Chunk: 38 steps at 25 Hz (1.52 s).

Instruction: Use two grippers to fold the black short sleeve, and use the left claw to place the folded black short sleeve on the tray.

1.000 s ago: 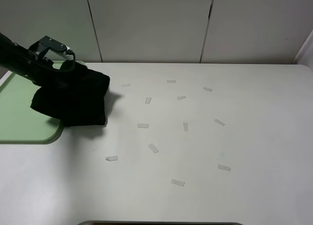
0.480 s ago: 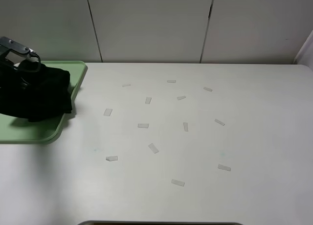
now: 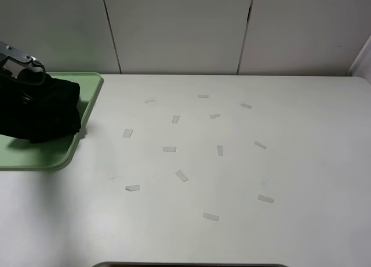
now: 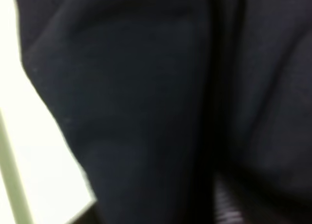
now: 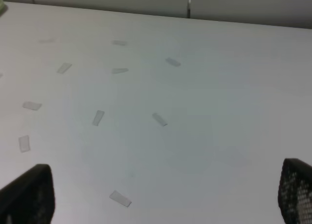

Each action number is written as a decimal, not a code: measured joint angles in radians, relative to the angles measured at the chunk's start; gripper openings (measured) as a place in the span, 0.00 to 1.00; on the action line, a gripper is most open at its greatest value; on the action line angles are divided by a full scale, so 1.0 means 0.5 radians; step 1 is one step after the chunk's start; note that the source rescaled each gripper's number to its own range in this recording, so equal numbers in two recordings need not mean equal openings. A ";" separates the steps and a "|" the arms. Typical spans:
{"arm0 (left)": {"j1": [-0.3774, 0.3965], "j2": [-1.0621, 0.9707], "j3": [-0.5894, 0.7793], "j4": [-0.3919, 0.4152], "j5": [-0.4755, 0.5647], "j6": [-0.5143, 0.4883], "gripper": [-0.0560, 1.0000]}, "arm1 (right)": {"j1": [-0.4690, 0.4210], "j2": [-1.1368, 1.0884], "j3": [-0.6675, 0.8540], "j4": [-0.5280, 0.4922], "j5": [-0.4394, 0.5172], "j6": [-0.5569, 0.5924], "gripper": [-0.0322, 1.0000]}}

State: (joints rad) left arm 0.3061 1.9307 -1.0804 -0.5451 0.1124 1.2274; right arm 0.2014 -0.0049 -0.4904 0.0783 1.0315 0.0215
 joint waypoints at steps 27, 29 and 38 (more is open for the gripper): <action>-0.181 -0.612 0.259 -0.006 -0.225 -0.449 0.98 | 0.000 0.000 0.000 0.001 0.000 0.000 1.00; -0.236 -0.765 0.306 -0.008 -0.280 -0.463 0.98 | 0.000 0.000 0.000 0.002 0.000 0.000 1.00; -0.345 -1.550 0.460 -0.008 -0.059 -0.756 0.98 | 0.000 0.000 0.000 0.006 0.000 0.000 1.00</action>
State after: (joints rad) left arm 0.1337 1.1557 -0.8502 -0.5491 0.0828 0.8495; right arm 0.2014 -0.0049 -0.4904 0.0813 1.0315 0.0215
